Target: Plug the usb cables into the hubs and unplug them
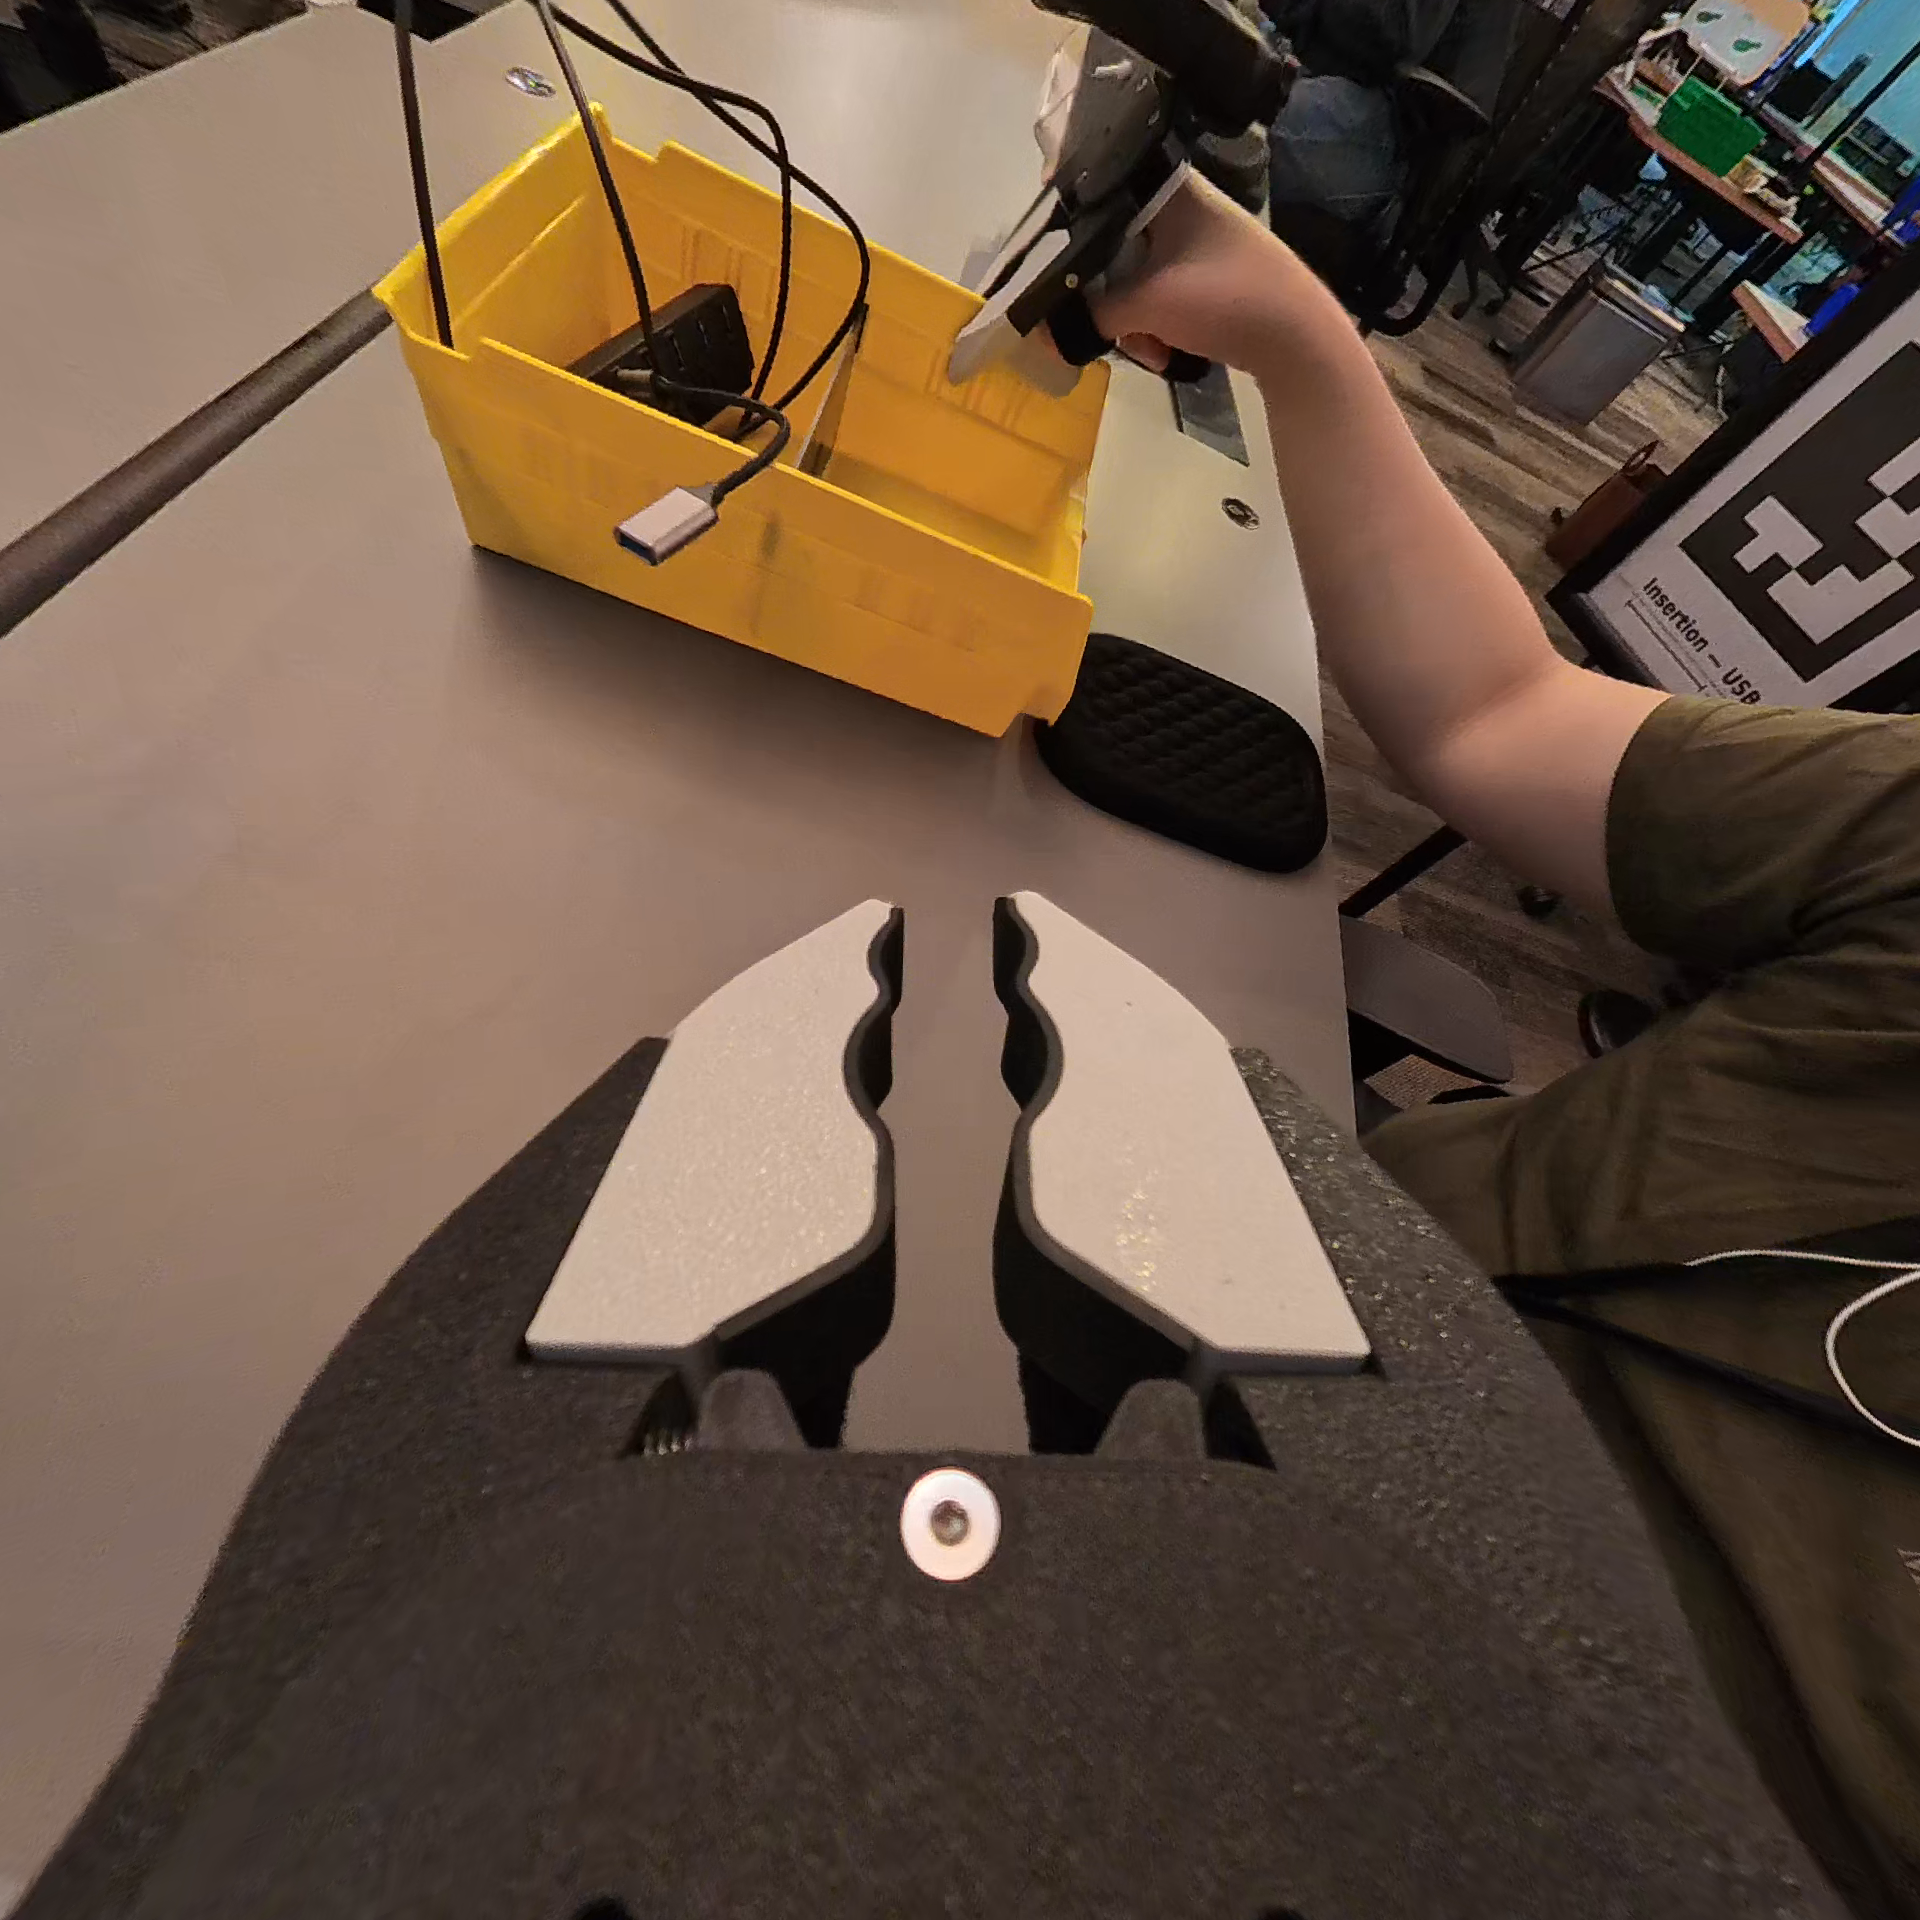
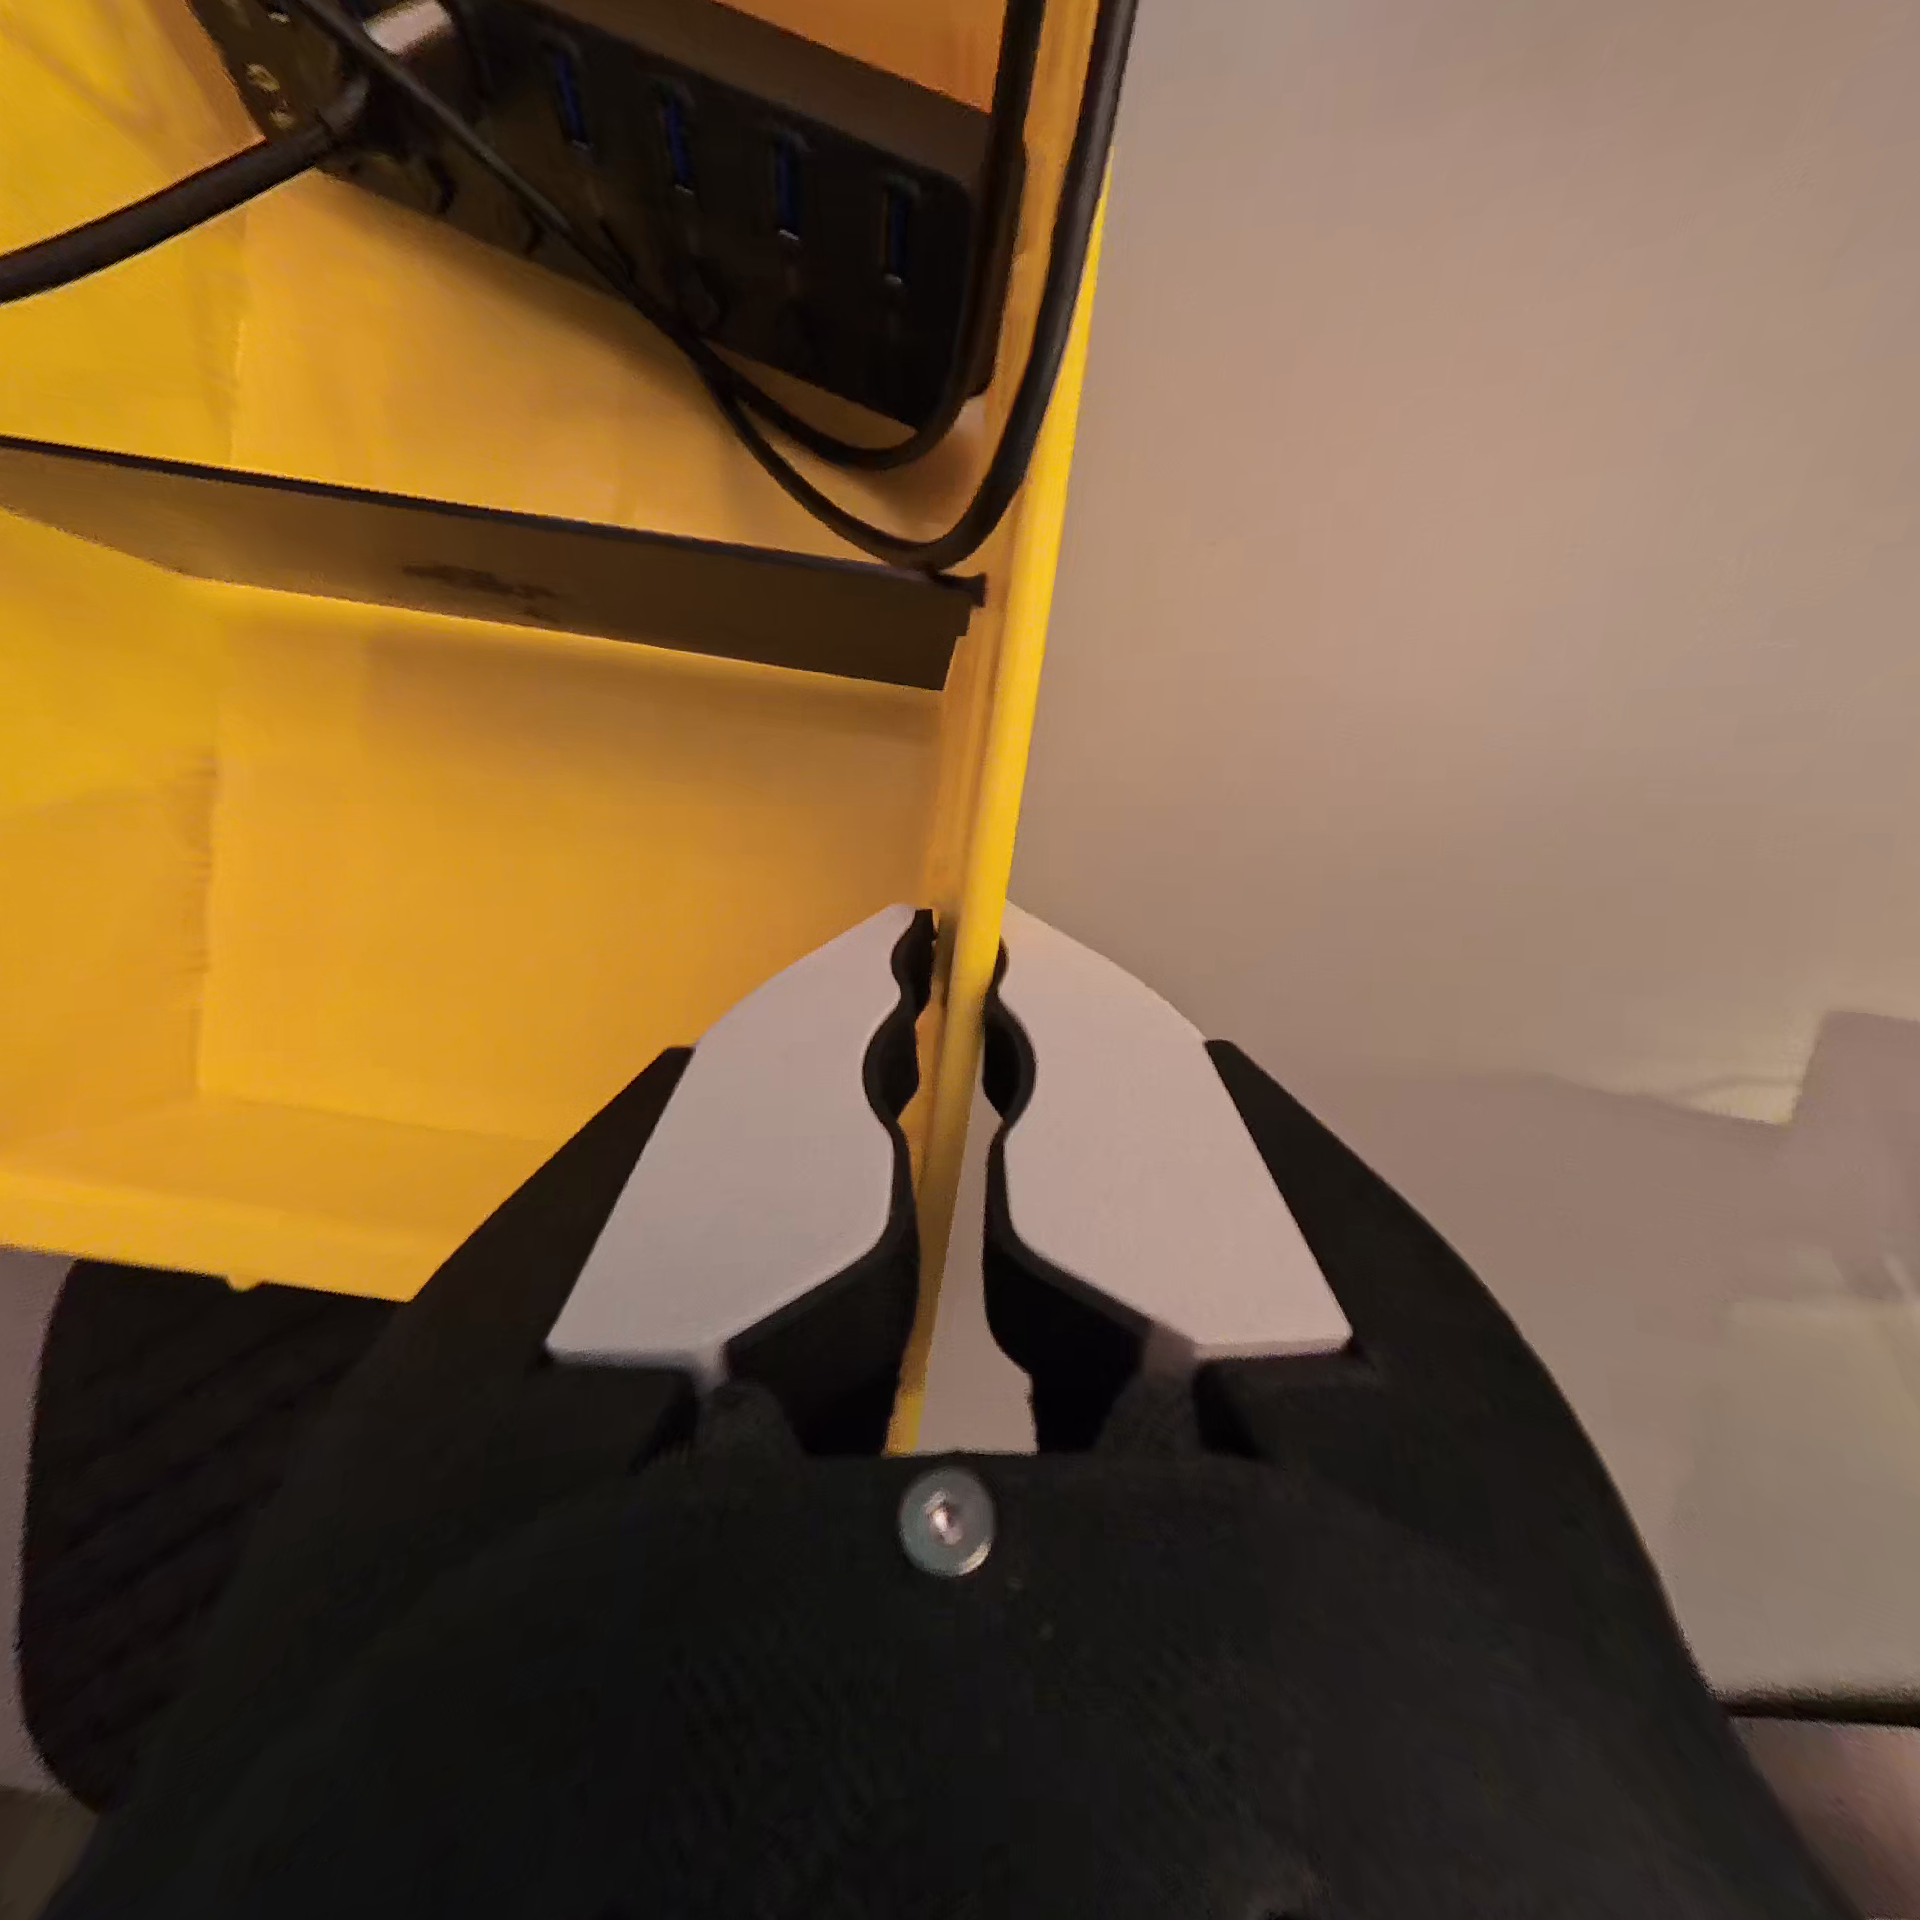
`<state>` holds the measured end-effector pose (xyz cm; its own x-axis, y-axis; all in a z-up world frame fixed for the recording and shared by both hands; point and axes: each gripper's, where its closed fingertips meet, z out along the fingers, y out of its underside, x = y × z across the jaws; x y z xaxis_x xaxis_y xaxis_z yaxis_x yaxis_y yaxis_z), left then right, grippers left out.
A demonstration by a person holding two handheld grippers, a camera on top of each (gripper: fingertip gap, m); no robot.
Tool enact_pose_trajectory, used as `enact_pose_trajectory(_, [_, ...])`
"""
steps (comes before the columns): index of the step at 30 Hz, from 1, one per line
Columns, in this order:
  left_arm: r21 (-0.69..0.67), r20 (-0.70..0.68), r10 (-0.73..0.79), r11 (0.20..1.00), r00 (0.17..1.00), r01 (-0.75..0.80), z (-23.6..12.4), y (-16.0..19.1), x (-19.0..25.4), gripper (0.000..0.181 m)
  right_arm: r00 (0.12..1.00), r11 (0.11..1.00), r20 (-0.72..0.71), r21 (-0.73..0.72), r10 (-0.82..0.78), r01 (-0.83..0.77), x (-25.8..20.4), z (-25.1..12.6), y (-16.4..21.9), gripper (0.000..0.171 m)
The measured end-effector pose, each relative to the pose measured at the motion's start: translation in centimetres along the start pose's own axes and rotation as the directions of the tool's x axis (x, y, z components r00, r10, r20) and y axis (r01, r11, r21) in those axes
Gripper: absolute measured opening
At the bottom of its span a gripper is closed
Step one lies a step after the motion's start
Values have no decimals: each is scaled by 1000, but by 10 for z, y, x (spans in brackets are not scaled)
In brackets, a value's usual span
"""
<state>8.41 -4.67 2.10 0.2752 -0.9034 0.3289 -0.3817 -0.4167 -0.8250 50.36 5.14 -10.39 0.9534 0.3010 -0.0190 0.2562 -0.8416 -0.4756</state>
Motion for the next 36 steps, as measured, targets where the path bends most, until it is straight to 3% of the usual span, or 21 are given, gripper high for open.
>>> enact_pose_trajectory(3, [9, 6, 6, 1000, 1000, -6, -3, -2, 1, 16, 989, 997, -150, 77, 12, -1, 4, -18, -12, 16])
enact_pose_trajectory(4, [13, 8, 6, 1000, 1000, -6, -5, -2, 1, 16, 980, 991, -200, 132, -9, 36, -5, -32, -22, 27])
enact_pose_trajectory(7, [21, 19, 7, 1000, 1000, -7, -8, -3, -2, 16, 952, 875, -160, 379, -259, 302, -90, -67, -72, 19])
enact_pose_trajectory(9, [27, 15, 0, 1000, 1000, -1, -9, -4, -3, 16, 886, 818, -276, 352, -373, 454, -120, -76, -90, 19])
enact_pose_trajectory(12, [19, 22, 2, 1000, 1000, -2, -8, -2, -4, 16, 735, 652, -150, 369, -662, 663, -189, -62, -102, 21])
enact_pose_trajectory(13, [16, 24, 4, 1000, 1000, -4, -8, -2, -5, 16, 700, 633, -96, 356, -708, 688, -199, -51, -102, 21])
enact_pose_trajectory(20, [10, 35, 2, 1000, 999, -2, -8, -1, -8, 16, 571, 583, 123, 226, -812, 780, -186, 13, -95, 14])
enact_pose_trajectory(24, [-4, 45, -7, 1000, 999, 7, -6, 2, -12, 16, 605, 645, 226, 229, -764, 729, -187, 12, -96, 6])
enact_pose_trajectory(27, [-13, 54, -16, 1000, 998, 17, -4, 5, -16, 16, 692, 716, 212, 341, -690, 609, -179, 3, -114, 5])
enact_pose_trajectory(29, [-21, 63, -20, 1000, 998, 21, -3, 7, -18, 16, 786, 820, 275, 346, -554, 457, -166, -2, -120, 5])
enact_pose_trajectory(32, [-31, 78, -25, 999, 997, 27, -1, 8, -22, 16, 860, 922, 346, 239, -375, 306, -150, 6, -116, 5])
enact_pose_trajectory(36, [-29, 99, -39, 999, 994, 42, 0, 9, -28, 16, 887, 968, 391, 53, -246, 245, -158, 34, -104, 6])
